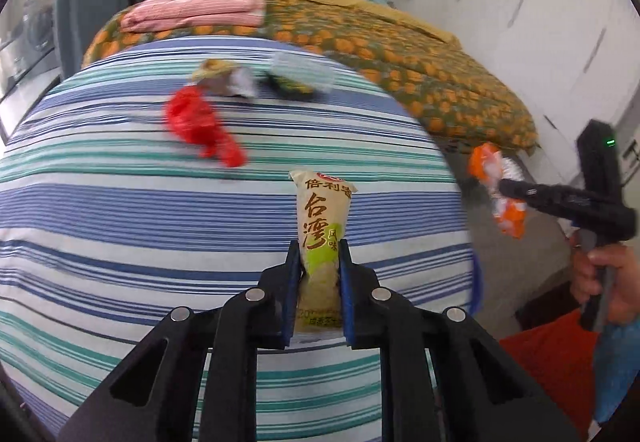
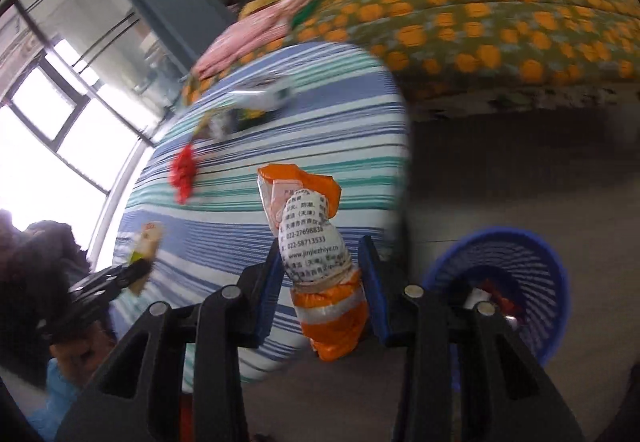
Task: Collect trash
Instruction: 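Carry both bags over the blue wastebasket and open both grippers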
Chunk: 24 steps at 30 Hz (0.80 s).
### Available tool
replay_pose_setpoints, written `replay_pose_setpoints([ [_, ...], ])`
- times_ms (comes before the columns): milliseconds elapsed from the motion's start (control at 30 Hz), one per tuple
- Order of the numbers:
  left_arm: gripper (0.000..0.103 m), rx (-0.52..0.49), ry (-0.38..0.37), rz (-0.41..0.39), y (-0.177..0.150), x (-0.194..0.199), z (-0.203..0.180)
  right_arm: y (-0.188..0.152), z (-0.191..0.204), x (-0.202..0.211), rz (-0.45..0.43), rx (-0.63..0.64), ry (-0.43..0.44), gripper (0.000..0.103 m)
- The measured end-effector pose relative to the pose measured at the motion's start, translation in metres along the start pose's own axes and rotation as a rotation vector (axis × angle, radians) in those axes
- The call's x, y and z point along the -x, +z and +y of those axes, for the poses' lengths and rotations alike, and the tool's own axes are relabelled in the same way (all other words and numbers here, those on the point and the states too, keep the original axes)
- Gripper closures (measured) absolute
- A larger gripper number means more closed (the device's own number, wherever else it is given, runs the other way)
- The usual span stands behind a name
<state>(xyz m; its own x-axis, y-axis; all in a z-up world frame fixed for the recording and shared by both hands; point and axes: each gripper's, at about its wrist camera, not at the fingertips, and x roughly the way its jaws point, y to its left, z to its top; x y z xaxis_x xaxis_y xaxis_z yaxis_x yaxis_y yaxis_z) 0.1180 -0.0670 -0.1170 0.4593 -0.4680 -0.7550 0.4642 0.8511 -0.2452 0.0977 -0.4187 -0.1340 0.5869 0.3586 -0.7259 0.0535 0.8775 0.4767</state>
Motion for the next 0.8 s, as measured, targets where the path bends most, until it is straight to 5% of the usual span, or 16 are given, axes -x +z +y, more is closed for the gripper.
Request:
replay_pose_setpoints([
  [133, 0.086, -0.089, -0.096, 0.024, 0.0, -0.013, -0.072, -0.016, -0.058, 0.011, -0.027, -0.049, -0.134, 0.066],
  [400, 0.086, -0.195, -0.209, 0.106, -0.006, -0.065, -0.185, -0.056, -0.146, 0.011, -0.063, -0.214, -0.222, 0.066],
  [800, 0.086, -0.249, -0.171, 0.234, -0.023, -0.182, -0.25, -0.061, -0.184, 0.015, -0.086, -0.287, -0.197, 0.066],
])
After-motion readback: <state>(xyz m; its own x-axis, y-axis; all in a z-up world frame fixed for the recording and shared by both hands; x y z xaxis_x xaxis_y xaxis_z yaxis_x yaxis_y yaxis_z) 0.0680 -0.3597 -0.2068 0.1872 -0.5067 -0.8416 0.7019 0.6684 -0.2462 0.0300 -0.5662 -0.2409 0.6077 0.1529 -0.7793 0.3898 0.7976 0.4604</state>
